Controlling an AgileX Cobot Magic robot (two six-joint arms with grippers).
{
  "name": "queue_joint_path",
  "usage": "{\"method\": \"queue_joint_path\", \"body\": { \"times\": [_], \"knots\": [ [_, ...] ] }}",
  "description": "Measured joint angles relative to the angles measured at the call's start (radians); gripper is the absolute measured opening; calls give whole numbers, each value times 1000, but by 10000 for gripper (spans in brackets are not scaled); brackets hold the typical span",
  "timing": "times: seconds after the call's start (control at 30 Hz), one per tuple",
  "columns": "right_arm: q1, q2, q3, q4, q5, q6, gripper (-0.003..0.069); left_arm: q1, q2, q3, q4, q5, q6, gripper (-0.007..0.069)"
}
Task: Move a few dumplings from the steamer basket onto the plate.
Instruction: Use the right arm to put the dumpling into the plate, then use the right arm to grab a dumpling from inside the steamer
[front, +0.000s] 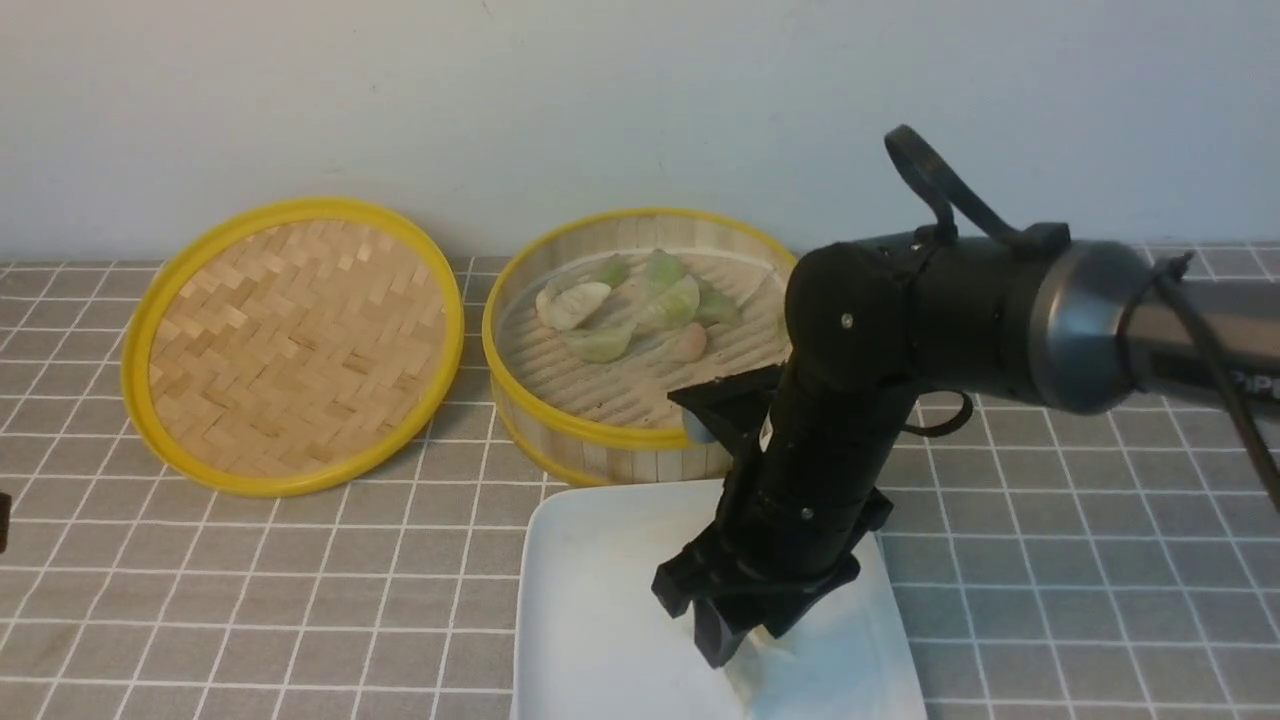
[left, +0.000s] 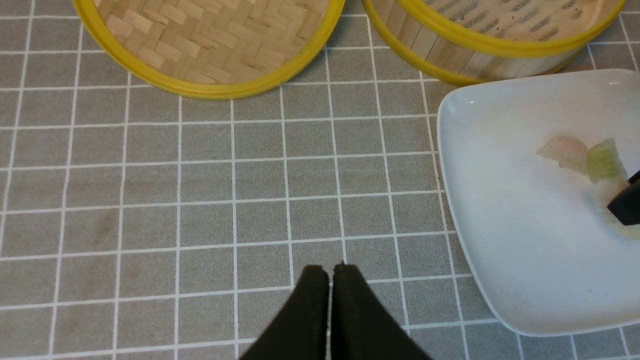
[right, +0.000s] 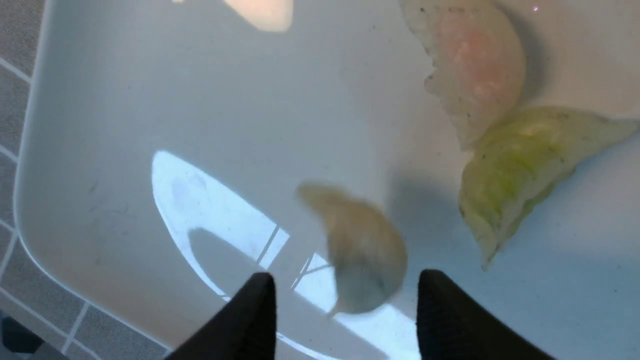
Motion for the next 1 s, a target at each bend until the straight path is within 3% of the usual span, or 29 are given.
{"method": "queue_joint_path", "body": {
  "times": [0.03, 0.2, 0.37, 0.53, 1.0],
  "knots": [
    [0, 0, -19, -2, -1, 0, 428, 0, 0, 0, 0, 0, 0, -5],
    [-10, 0, -116, -87, -3, 0, 505, 0, 2, 0, 0, 0, 0, -5],
    [-78, 16, -270, -213, -43, -12, 512, 0, 18, 0, 0, 7, 1, -5],
    [-157, 133, -452, -224, -58, -107, 512, 0, 42, 0, -1, 8, 1, -5],
    [-169, 532, -839, -220, -123, -182, 512, 0, 92, 0, -29, 63, 1, -5]
  ]
}}
